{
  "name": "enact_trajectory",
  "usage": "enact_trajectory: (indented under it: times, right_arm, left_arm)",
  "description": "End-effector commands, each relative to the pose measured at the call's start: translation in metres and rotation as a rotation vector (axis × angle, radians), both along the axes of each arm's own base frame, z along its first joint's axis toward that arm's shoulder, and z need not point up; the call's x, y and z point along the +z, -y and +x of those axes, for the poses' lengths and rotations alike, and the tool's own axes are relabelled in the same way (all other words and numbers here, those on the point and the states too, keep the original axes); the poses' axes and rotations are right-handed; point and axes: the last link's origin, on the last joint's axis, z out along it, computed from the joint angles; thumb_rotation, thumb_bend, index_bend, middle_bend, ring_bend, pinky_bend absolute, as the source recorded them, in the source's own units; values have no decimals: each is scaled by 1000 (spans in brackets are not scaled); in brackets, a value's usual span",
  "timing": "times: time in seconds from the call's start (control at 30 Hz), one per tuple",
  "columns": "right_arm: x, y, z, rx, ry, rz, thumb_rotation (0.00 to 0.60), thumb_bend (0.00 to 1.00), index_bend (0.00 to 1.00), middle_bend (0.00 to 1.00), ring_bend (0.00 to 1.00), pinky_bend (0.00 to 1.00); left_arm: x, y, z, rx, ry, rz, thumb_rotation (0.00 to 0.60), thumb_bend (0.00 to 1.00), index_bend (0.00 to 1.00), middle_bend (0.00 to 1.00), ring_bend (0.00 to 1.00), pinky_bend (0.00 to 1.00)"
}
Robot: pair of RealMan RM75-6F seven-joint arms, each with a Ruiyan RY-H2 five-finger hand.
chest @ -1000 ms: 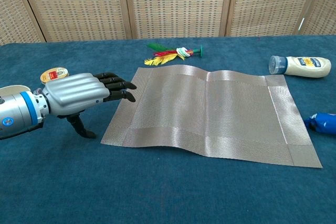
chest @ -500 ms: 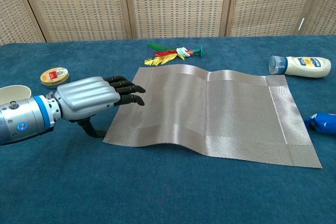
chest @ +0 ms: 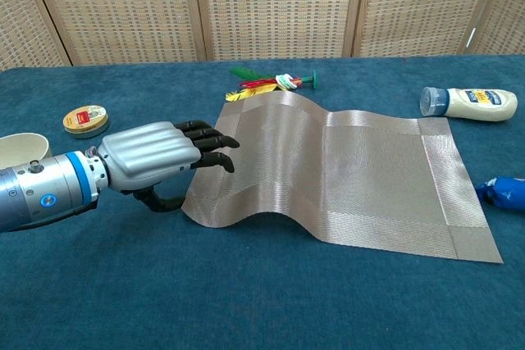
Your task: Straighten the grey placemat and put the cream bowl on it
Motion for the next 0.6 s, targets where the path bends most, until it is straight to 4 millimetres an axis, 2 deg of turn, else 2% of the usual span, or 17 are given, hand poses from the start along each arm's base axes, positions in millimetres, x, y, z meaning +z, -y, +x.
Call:
enact_trajectory:
  times: [0.03, 0.1, 0.37, 0.5, 0.6]
  right_arm:
    - [1, 0, 0, 3, 1, -2, 600, 0, 41, 0, 0, 0]
    - [1, -1, 1, 5, 4, -3, 600, 0, 42, 0, 0, 0]
    - [1, -2, 2, 16, 9, 0, 600, 0, 43, 0, 0, 0]
    - [2, -3, 3, 19, 11, -1, 600, 0, 46, 0, 0, 0]
    - [2, -3, 3, 21, 14, -1, 600, 0, 47, 0, 0, 0]
  left_arm:
    - [-1, 1, 0, 7, 5, -7, 600, 440, 257, 0, 0, 0]
    - [-2, 2, -1, 12, 2, -12, 600, 444, 302, 0, 0, 0]
    - [-3, 2, -5, 28, 3, -16, 600, 482, 337, 0, 0, 0]
    - [-4, 2, -5, 38, 15, -19, 600, 557, 389, 0, 0, 0]
    - [-5, 2, -5, 42, 20, -17, 600, 566, 405, 0, 0, 0]
